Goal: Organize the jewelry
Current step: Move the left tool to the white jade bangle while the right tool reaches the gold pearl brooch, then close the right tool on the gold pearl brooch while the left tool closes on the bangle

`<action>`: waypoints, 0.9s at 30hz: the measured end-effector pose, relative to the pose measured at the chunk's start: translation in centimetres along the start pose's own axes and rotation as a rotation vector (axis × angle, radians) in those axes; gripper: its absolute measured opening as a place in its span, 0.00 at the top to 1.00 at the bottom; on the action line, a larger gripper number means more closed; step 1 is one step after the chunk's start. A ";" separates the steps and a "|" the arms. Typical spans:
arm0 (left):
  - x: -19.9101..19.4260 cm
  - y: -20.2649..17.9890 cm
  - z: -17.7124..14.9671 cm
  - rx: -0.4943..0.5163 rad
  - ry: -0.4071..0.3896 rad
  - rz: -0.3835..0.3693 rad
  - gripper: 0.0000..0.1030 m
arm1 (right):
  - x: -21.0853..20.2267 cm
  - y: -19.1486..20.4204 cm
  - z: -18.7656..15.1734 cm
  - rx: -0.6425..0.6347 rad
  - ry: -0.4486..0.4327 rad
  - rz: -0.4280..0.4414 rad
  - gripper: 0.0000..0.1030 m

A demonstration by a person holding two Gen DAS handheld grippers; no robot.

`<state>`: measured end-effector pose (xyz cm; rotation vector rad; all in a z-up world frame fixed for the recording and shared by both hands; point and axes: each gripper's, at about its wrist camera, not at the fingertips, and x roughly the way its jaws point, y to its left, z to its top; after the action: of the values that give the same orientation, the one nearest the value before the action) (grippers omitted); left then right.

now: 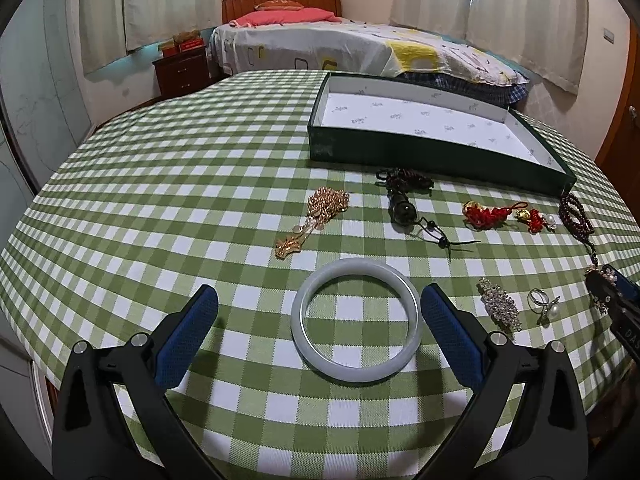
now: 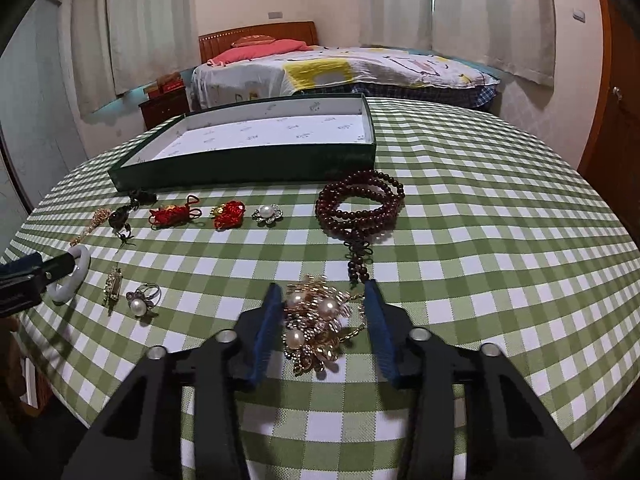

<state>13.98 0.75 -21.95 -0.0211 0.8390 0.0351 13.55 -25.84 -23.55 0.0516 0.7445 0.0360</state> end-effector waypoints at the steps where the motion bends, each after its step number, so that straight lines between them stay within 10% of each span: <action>1: 0.1 0.0 0.0 -0.001 0.004 0.000 0.04 | 0.0 -0.1 0.0 0.004 0.001 0.002 0.69; 27: 1.1 -0.6 -0.6 0.019 0.012 -0.007 0.04 | -0.7 -0.4 -0.6 0.017 -0.002 0.022 0.71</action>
<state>14.33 0.17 -23.19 -0.0061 0.8508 0.0203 12.65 -26.26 -23.53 0.0758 0.7427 0.0511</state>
